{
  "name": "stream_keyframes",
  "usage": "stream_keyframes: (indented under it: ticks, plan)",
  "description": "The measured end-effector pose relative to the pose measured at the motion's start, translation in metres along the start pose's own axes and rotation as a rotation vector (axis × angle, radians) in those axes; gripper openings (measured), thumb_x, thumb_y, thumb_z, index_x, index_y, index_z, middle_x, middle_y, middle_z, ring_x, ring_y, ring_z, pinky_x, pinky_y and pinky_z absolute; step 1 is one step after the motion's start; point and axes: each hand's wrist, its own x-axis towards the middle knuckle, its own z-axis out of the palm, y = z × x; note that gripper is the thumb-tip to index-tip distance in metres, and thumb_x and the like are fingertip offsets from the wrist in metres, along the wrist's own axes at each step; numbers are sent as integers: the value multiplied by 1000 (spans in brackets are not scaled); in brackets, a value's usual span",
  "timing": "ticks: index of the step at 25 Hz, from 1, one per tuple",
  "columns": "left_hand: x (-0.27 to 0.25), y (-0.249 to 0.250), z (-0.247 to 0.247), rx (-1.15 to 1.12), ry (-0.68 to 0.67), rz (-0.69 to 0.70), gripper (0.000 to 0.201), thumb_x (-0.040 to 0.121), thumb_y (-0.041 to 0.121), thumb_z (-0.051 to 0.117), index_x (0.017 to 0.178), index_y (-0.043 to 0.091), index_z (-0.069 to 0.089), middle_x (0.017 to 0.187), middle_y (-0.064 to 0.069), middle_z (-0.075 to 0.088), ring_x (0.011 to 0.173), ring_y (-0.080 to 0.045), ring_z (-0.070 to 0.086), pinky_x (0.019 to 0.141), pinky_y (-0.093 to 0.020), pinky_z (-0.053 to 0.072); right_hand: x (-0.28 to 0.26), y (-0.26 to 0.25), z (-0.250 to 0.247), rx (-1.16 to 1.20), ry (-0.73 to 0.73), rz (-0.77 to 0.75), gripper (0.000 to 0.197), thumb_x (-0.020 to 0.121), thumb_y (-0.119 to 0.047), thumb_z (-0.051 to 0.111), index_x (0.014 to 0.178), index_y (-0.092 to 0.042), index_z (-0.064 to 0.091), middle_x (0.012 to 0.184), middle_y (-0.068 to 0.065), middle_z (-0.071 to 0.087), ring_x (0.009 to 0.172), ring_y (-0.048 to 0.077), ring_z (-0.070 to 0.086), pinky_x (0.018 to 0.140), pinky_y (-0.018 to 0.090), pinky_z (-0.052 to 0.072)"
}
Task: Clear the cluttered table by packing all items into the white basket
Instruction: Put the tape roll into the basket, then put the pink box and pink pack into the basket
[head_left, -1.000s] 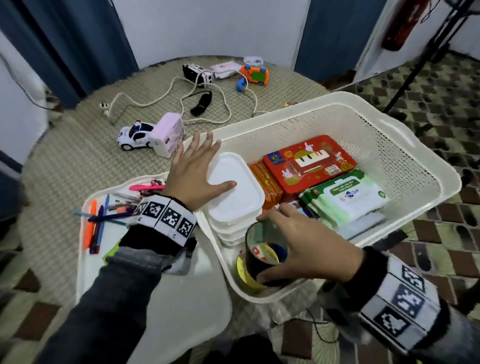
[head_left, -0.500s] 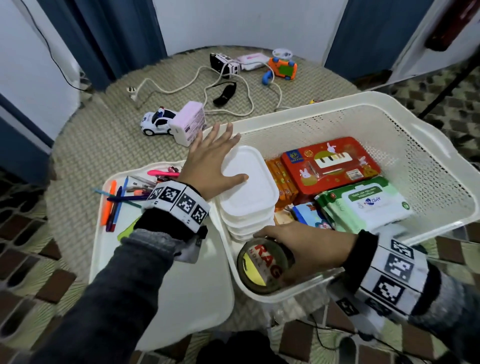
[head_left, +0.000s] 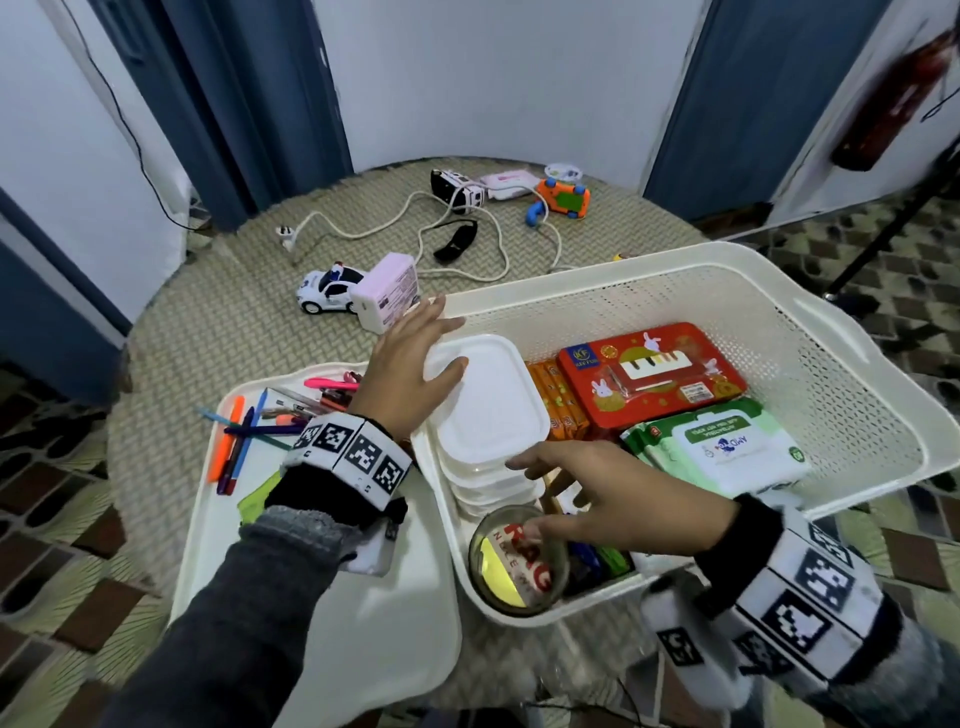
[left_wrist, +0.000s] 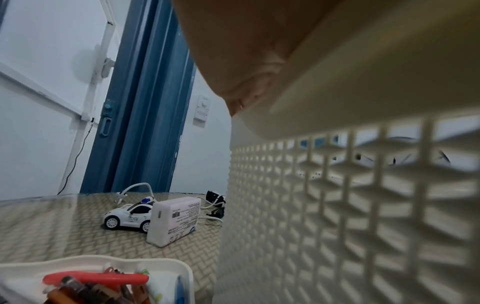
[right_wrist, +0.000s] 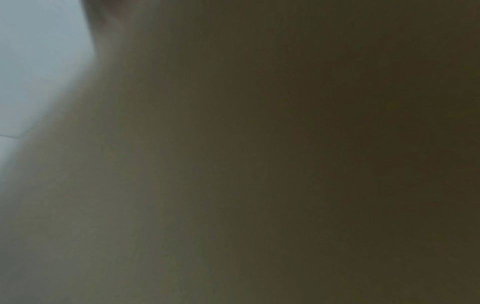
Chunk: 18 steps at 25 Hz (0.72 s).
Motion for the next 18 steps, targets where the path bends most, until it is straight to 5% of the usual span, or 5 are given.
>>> stream_keyframes:
  ticks: [9, 13, 18]
  plan:
    - [-75, -5, -47, -235, 219, -144, 28, 91, 15, 61, 117, 25, 60, 126, 16, 52, 123, 0, 44, 108, -30, 35, -2, -68, -22, 81, 201, -170, 40, 85, -37, 66, 123, -32, 56, 111, -12, 61, 92, 2, 60, 74, 14, 50]
    - [-98, -25, -62, -242, 292, -186, 31, 87, 25, 62, 118, 17, 63, 120, 12, 59, 118, -5, 52, 104, -37, 41, 17, -107, -19, 209, 310, -217, 29, 86, -23, 67, 115, -23, 63, 100, -8, 65, 81, 4, 63, 68, 12, 48]
    - [-111, -59, -85, -330, 291, -217, 27, 83, 26, 58, 109, 31, 61, 114, 13, 63, 111, -6, 57, 100, -33, 45, 58, -152, 24, 324, 350, -221, 24, 85, -14, 66, 108, -17, 66, 86, -11, 65, 69, 3, 60, 64, 10, 44]
